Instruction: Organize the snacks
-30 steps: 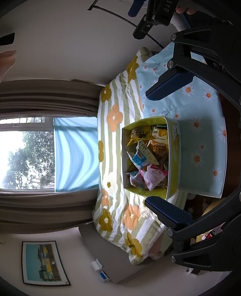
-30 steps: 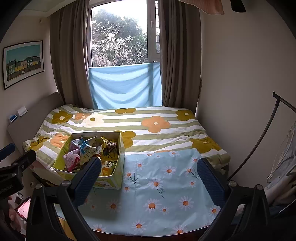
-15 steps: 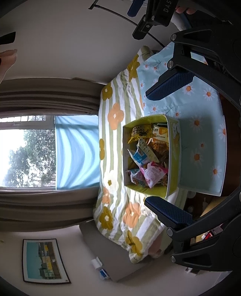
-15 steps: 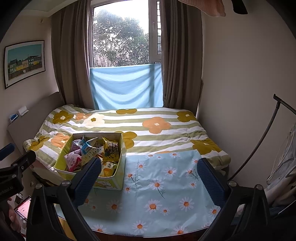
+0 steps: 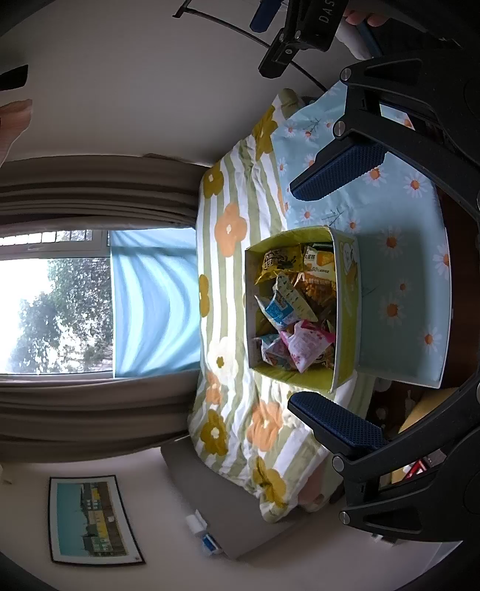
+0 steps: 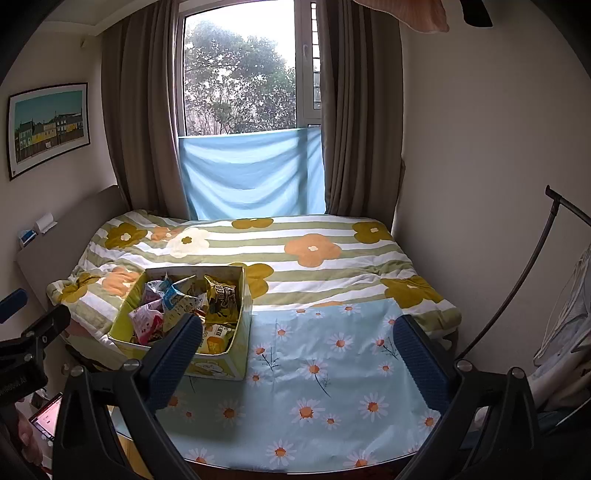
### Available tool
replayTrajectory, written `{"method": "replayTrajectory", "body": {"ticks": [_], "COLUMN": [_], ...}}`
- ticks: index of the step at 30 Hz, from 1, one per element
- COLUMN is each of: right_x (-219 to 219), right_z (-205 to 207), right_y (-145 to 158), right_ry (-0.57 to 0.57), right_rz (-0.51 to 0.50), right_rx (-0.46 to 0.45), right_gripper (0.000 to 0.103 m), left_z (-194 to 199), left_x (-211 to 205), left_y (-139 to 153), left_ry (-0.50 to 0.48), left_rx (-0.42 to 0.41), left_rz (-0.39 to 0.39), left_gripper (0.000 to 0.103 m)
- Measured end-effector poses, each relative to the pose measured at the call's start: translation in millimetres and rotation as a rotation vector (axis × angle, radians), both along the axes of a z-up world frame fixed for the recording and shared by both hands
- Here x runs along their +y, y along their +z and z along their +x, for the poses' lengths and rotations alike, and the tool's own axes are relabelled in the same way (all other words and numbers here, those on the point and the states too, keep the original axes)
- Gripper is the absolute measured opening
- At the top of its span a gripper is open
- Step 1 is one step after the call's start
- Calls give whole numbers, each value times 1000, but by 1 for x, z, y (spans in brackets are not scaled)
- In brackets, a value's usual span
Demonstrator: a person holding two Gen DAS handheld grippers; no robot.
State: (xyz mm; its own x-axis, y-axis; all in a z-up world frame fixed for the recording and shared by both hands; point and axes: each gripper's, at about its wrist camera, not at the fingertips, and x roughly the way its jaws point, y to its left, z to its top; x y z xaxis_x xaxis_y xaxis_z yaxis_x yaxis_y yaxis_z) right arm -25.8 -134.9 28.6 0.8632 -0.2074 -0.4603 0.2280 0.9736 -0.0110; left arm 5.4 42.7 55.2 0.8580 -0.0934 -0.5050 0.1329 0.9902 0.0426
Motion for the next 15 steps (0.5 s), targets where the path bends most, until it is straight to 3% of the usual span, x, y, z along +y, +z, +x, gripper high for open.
{"method": "replayTrajectory", "body": {"ticks": [15], "right_x": [-2], "right_z": [3], "right_y": [3], "right_ry": [-5], "right_rz": [5], "right_rx": [3], "right_gripper": [103], "left_z": [4], "left_x": [-6], "left_y": [1], "left_ry": [17], "left_rx": [-20], "left_rz": [7], "left_gripper": [103]}}
